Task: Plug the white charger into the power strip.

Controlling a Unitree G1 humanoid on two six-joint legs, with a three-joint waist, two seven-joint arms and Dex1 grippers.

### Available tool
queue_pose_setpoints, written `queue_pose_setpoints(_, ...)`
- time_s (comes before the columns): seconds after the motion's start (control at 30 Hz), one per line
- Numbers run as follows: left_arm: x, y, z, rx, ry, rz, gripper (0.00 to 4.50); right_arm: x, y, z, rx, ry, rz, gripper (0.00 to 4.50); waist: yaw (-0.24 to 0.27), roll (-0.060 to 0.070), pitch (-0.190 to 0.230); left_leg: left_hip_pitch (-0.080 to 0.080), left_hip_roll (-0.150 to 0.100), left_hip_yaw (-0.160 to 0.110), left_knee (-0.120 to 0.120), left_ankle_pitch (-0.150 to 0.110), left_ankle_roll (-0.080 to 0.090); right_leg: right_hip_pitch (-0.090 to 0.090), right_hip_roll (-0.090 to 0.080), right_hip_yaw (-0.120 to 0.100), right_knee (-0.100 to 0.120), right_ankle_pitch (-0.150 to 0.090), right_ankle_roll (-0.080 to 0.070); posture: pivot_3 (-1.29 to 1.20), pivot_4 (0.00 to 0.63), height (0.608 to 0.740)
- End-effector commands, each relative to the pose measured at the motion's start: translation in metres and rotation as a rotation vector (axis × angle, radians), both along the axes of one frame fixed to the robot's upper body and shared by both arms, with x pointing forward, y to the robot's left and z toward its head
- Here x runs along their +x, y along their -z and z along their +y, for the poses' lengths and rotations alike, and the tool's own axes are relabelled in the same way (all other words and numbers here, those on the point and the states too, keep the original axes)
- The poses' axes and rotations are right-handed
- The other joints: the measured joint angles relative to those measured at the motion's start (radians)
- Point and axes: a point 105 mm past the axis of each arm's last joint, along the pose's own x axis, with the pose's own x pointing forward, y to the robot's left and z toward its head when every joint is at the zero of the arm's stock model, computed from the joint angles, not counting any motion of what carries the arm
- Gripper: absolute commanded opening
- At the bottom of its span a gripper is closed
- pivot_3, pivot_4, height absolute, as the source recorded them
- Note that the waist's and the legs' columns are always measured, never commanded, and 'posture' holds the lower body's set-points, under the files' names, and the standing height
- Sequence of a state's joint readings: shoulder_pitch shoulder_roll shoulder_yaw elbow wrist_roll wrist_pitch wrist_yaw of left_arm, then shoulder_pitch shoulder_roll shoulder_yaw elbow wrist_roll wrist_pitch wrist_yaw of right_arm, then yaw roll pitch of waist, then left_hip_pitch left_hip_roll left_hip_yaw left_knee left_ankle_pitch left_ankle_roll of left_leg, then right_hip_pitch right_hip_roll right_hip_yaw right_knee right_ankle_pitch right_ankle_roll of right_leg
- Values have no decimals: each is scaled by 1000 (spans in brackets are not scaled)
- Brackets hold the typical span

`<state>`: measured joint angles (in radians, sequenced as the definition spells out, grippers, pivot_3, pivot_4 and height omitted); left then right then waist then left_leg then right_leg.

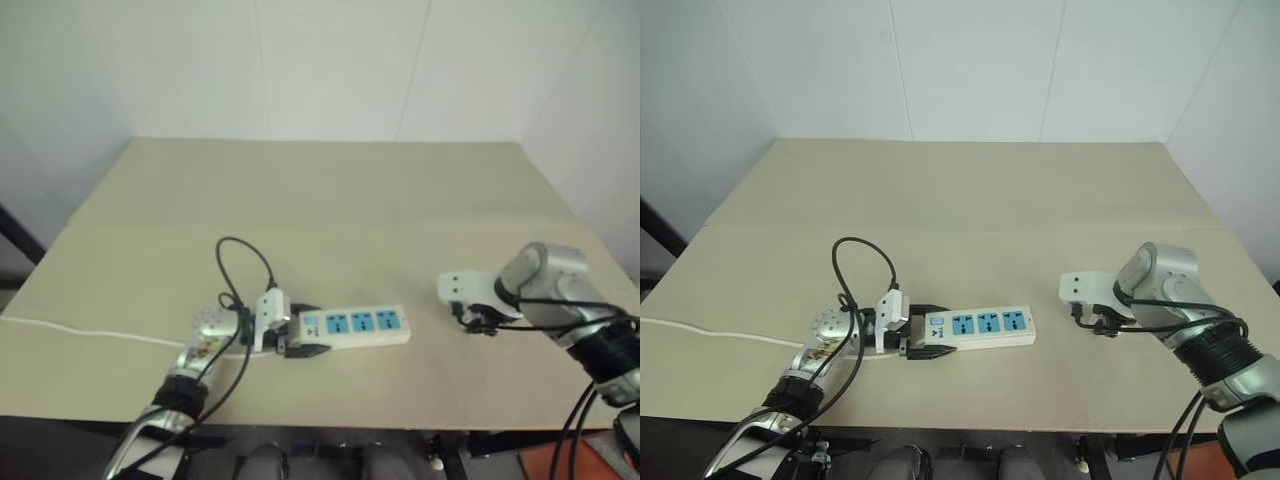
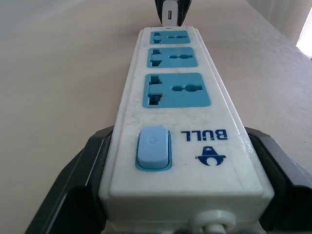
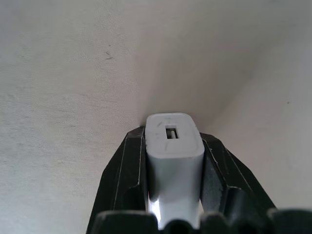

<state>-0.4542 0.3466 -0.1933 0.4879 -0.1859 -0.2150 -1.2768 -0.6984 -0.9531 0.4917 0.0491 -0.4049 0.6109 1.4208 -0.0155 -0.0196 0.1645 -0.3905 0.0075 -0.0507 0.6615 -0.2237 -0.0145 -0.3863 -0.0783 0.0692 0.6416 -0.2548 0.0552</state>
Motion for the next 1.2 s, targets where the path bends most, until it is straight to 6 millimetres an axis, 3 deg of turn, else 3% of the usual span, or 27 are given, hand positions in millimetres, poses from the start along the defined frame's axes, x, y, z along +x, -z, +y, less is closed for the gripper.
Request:
queue_pose_setpoints(0.03,-4,21,3,66,-17,62,3321,25,-46,36,282,-3,-207,1148,-5,0,0,0,0,0,0,0,0,0,0,0,0,0,0,0,150,740)
queue_pose_setpoints(0.1,-5,22,4,71,-16,64,3321,35,-74,56,468,-31,-318,1148,-6,0,0,1,0,0,0,0,0,0,0,1,1,1,0,0,150,740)
queue_pose_setpoints(0.2,-7,24,5,76,-12,67,3321,33,-104,81,769,-109,-406,1148,2,0,0,0,0,-1,0,0,-1,0,1,0,1,1,0,0,150,740)
queue_pose_setpoints(0.33,-9,25,6,82,7,71,3321,18,-112,102,1090,-153,-384,1148,3,-1,-1,-1,0,-2,-1,0,0,0,0,0,-1,1,0,0,150,740)
queue_pose_setpoints(0.5,-13,20,3,63,67,59,3321,-6,-99,130,1346,-228,-318,1148,-3,-1,-1,0,1,-1,-2,0,0,-1,1,0,1,1,-1,0,150,740)
queue_pose_setpoints(0.63,-15,17,2,46,95,54,3321,-19,-78,144,1351,-302,-226,1148,-6,-1,-1,0,1,-1,-2,0,0,-1,1,0,0,1,-1,0,150,740)
queue_pose_setpoints(1.2,-16,23,3,59,105,73,3321,-22,-36,175,1447,-391,-166,1148,-9,-1,-1,0,1,-1,-2,0,0,-1,1,0,0,0,0,0,150,740)
